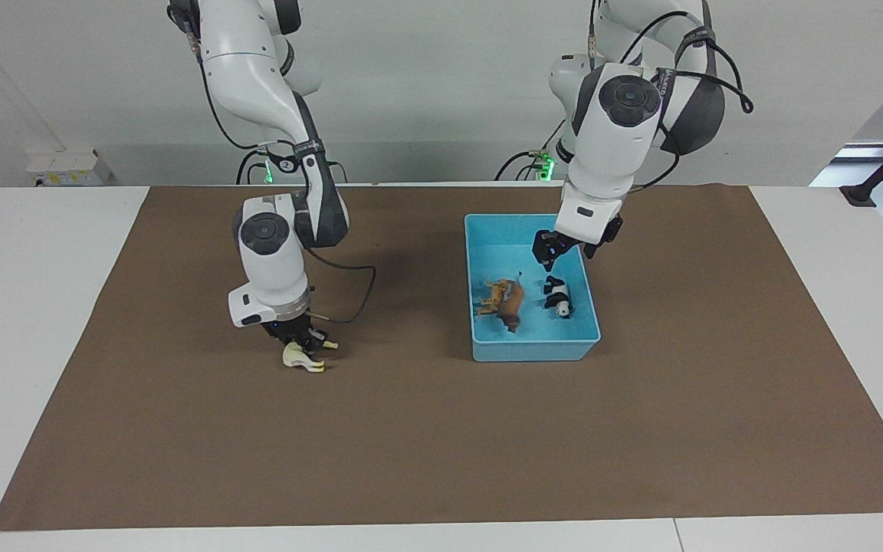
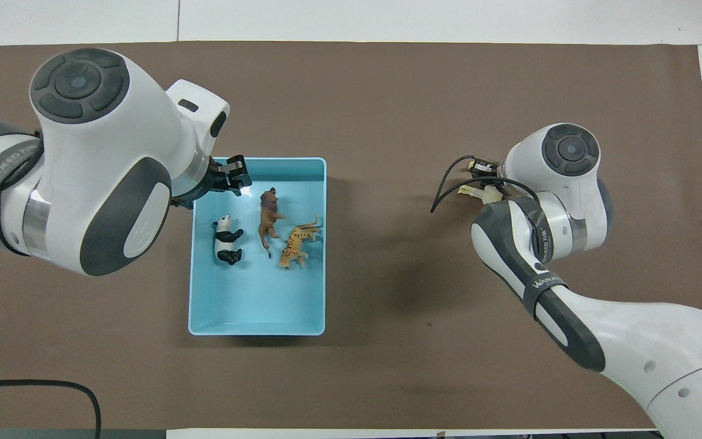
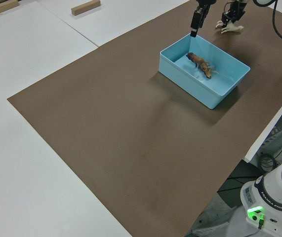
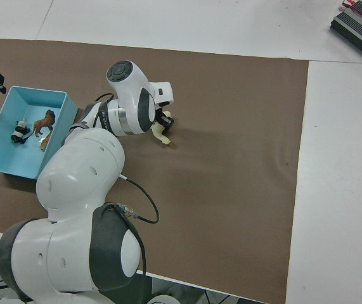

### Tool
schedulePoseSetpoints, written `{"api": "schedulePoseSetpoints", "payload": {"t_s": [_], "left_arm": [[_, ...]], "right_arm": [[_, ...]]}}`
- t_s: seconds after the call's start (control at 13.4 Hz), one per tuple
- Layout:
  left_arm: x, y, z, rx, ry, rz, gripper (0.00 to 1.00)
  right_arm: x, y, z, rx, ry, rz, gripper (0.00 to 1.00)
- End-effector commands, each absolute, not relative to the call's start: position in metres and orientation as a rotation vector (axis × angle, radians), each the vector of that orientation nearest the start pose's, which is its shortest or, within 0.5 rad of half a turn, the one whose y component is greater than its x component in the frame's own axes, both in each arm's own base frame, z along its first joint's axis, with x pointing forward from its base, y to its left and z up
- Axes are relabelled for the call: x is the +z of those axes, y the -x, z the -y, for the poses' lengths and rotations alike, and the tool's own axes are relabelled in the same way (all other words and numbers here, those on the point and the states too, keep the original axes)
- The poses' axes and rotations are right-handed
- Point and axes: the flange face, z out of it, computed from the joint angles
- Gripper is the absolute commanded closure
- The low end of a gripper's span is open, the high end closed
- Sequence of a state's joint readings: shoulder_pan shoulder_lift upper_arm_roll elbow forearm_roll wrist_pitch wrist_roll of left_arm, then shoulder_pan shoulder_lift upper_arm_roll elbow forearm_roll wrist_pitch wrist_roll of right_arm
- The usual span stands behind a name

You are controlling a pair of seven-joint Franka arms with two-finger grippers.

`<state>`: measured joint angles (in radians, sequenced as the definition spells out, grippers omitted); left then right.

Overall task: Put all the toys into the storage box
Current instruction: 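Carry the cream horse over the box while the left gripper withdraws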

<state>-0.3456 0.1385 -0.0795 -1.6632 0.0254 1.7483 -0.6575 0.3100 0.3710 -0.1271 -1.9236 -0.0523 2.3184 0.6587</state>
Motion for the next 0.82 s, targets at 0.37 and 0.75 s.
{"api": "schedulePoseSetpoints", "payload": {"t_s": [0.37,0.75], "left_arm": [[0.573,-0.591,0.054,-0.132,3.12,0.189,0.0],[0.611,-0.563,-0.014,-0.097,3.105,0.17,0.0]], "right_arm": [[0.505,-0.624,-0.217,0.08,3.113,-0.582,1.0],[0.561,-0.559,-0.418,-0.113,2.954,-0.461,1.0]]}}
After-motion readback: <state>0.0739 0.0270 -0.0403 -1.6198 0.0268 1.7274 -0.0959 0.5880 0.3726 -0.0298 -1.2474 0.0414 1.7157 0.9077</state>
